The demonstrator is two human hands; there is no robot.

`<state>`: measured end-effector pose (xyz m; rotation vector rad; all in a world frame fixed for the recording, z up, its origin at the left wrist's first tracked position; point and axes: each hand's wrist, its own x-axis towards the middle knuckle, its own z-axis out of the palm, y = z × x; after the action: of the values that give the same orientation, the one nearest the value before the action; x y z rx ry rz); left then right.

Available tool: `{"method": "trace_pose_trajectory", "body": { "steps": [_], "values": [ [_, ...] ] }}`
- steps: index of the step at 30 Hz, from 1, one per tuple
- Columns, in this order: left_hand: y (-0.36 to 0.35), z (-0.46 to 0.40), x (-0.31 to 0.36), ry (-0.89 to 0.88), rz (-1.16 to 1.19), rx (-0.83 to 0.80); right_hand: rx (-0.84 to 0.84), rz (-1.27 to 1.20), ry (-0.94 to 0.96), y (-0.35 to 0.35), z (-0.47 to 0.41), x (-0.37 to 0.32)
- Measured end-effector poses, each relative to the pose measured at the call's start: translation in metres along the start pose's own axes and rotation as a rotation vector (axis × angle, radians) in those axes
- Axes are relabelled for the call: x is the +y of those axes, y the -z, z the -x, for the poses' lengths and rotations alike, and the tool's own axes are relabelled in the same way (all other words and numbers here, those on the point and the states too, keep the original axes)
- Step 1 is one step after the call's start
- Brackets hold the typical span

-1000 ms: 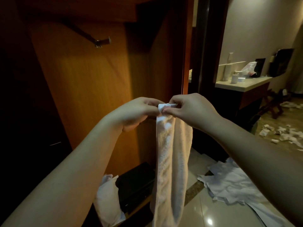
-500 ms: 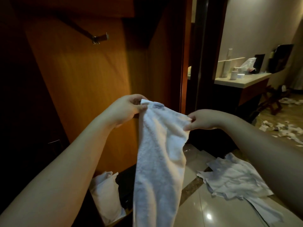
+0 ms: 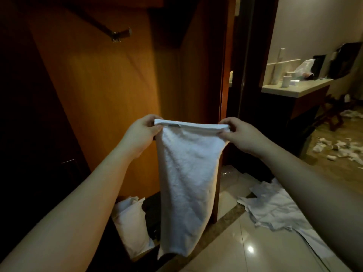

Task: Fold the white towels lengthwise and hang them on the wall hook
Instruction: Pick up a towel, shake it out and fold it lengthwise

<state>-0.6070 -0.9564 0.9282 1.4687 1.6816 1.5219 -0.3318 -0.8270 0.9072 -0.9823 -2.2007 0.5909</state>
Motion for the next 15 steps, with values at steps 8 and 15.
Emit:
{"method": "trace_pose_trajectory", "body": {
  "steps": [8, 15],
  "values": [
    [-0.006, -0.005, -0.005, 0.014, 0.196, -0.056, 0.204, -0.395, -0.096, -0.016, -0.009, 0.001],
    [-0.022, -0.005, 0.0, 0.003, 0.269, -0.028, 0.463, 0.005, 0.044, -0.024, -0.001, 0.006]
  ]
}}
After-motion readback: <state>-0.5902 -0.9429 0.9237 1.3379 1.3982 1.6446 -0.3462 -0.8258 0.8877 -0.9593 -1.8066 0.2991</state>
